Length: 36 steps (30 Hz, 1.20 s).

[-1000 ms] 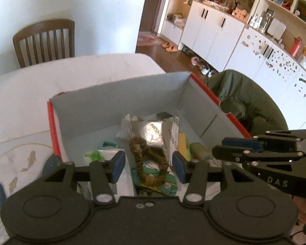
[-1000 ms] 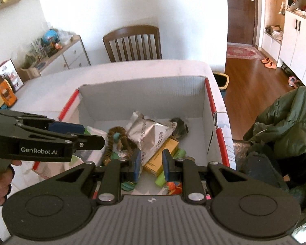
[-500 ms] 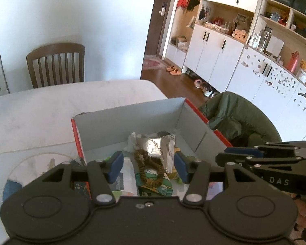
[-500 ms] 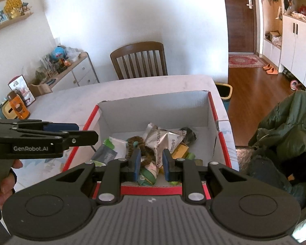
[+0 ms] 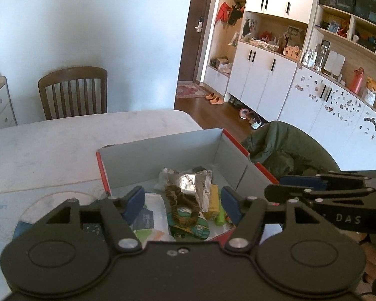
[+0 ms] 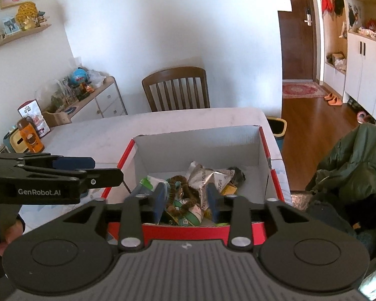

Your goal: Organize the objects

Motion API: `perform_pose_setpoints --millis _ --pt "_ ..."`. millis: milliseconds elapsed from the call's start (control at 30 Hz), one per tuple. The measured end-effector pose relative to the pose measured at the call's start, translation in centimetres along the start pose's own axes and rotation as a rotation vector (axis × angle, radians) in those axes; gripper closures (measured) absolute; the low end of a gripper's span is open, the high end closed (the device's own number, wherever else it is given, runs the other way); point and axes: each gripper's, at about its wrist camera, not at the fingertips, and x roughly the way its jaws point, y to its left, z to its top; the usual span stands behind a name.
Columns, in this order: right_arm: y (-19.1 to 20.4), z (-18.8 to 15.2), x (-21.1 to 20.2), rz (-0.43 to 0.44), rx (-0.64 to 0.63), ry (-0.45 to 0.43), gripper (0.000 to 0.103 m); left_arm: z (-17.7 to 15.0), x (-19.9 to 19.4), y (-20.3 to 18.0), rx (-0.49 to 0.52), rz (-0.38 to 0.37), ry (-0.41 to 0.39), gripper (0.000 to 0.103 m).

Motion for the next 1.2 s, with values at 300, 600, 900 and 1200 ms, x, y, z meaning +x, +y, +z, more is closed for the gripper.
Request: perform_pose_setpoints --millis 300,600,900,1200 --pt "-0.2 -0.4 -0.8 0.015 0.026 -0.011 0.034 -0.6 -1.2 0.2 0.002 0.017 -0.046 0.016" --pt "-0.7 -0.5 -1.2 0.025 0.057 -0.042 0.013 -0.8 -1.4 0.1 -0.003 0.003 -0.071 0.001" --pt "-0.9 -0.5 -1.0 0.003 0.058 -0.042 0.012 -1.1 -0.7 0.1 -0.004 0.019 -0.056 0.001" --pt "-1.0 -0.6 -0.8 -0.002 0.062 -0.035 0.012 -1.2 -0.3 0.4 -0.022 0.023 -0.041 0.001"
